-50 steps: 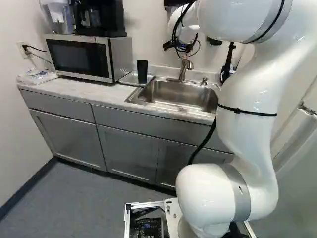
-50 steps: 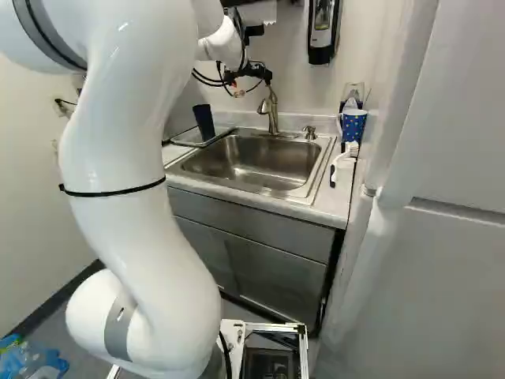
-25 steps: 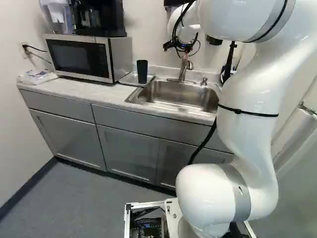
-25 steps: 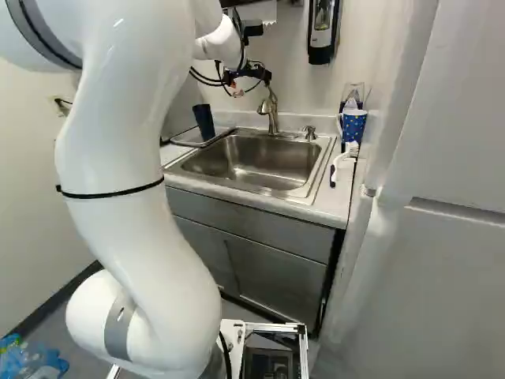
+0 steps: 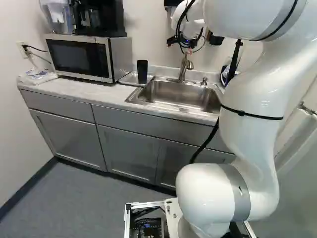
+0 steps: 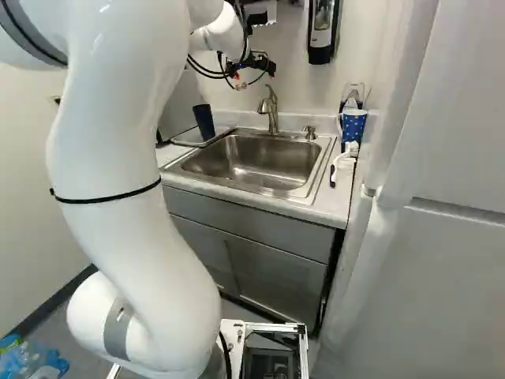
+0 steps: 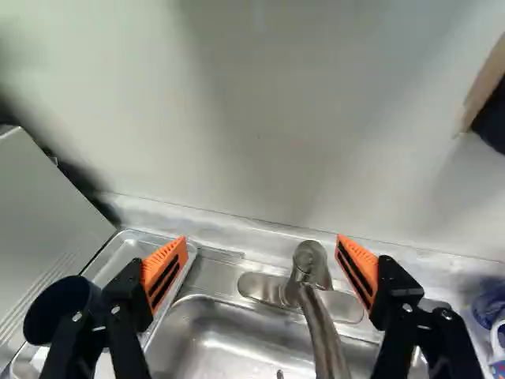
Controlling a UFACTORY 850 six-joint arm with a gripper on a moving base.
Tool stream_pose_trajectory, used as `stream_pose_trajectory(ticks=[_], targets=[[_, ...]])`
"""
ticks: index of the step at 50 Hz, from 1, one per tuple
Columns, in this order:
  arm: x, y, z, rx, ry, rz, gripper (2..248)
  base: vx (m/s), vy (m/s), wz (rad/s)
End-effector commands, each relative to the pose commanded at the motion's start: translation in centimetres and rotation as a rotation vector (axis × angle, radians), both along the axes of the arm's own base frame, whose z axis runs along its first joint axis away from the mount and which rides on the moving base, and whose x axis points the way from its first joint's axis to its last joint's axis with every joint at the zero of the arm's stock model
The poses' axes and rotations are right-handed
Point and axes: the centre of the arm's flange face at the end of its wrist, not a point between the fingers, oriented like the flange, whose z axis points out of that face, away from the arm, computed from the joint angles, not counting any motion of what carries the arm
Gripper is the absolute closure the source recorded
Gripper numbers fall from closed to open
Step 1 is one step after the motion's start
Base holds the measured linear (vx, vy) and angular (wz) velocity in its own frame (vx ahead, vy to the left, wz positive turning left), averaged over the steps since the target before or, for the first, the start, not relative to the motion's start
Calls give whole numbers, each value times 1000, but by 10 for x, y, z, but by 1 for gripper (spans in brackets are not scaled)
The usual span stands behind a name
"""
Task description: Rinse the cup and place it in the tray
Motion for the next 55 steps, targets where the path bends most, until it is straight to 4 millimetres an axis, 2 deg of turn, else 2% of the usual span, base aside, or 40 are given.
stream_pose_trajectory(ticks=[5,26,55], targets=[[-8,-6,6,-1,-8,-11,3,0,0,0],[-47,-17,8,0,0,-39,3,0,0,0],[-107,-17,7,3,23,-56,3,0,0,0]])
